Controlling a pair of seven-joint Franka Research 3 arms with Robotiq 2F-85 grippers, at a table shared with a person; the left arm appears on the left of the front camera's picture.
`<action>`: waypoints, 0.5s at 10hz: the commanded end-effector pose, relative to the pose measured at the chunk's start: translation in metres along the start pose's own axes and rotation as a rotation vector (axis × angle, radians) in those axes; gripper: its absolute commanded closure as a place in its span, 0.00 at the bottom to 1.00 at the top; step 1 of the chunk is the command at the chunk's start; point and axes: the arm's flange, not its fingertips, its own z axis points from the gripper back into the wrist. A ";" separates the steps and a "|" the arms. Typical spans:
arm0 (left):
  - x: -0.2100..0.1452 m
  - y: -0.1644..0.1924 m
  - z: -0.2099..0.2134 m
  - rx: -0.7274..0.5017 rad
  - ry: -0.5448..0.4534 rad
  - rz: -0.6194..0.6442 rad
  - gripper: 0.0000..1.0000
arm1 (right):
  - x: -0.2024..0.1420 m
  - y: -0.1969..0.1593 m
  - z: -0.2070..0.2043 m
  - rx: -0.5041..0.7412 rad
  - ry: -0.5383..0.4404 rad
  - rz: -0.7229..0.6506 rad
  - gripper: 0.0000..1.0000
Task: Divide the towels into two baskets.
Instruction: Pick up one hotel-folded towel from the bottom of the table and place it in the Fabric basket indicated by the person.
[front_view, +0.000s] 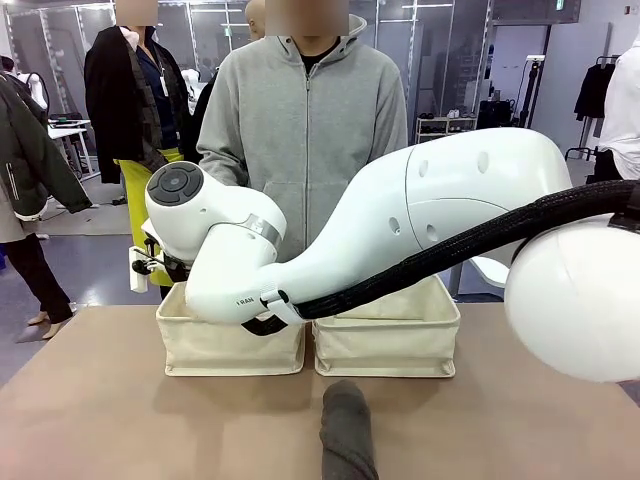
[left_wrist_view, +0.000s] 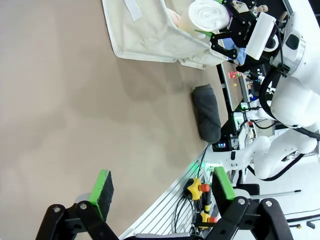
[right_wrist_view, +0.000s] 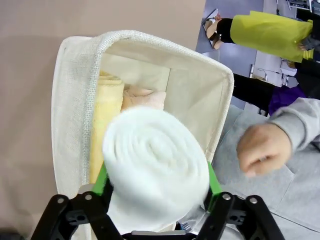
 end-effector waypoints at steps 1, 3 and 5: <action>0.000 -0.003 0.003 -0.009 -0.013 -0.012 0.00 | -0.003 0.001 0.009 -0.013 0.018 0.025 0.00; 0.000 -0.003 0.003 -0.009 -0.013 -0.012 0.00 | -0.001 0.000 0.012 -0.016 0.014 0.028 0.00; 0.000 -0.003 0.003 -0.009 -0.013 -0.012 0.00 | -0.008 -0.001 0.014 -0.015 0.029 0.003 0.00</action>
